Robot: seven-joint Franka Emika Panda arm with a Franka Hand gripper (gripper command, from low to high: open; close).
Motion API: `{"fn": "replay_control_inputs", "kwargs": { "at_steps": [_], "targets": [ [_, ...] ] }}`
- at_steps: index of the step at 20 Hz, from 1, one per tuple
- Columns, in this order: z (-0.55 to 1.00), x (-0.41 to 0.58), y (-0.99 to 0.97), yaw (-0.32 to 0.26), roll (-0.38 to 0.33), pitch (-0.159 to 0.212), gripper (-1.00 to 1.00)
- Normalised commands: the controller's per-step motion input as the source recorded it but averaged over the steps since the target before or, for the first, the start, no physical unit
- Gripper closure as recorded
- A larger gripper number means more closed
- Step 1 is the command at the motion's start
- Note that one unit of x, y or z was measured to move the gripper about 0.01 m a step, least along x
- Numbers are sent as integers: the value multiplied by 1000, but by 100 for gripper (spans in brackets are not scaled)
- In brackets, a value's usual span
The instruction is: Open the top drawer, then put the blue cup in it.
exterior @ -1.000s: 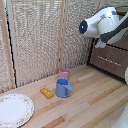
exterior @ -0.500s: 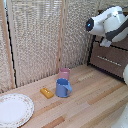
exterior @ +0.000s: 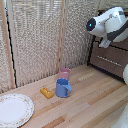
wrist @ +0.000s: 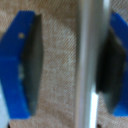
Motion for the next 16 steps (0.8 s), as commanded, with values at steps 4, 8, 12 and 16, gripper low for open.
{"fn": "replay_control_inputs", "kwargs": {
  "at_steps": [4, 8, 12, 16],
  "targets": [
    [-11, 0, 19, 18, 21, 1, 100],
    [-129, 141, 694, 63, 2, 2, 100],
    [-188, 349, 899, 72, 0, 6, 100],
    [-189, 368, 922, 62, 0, 3, 100]
  ]
}}
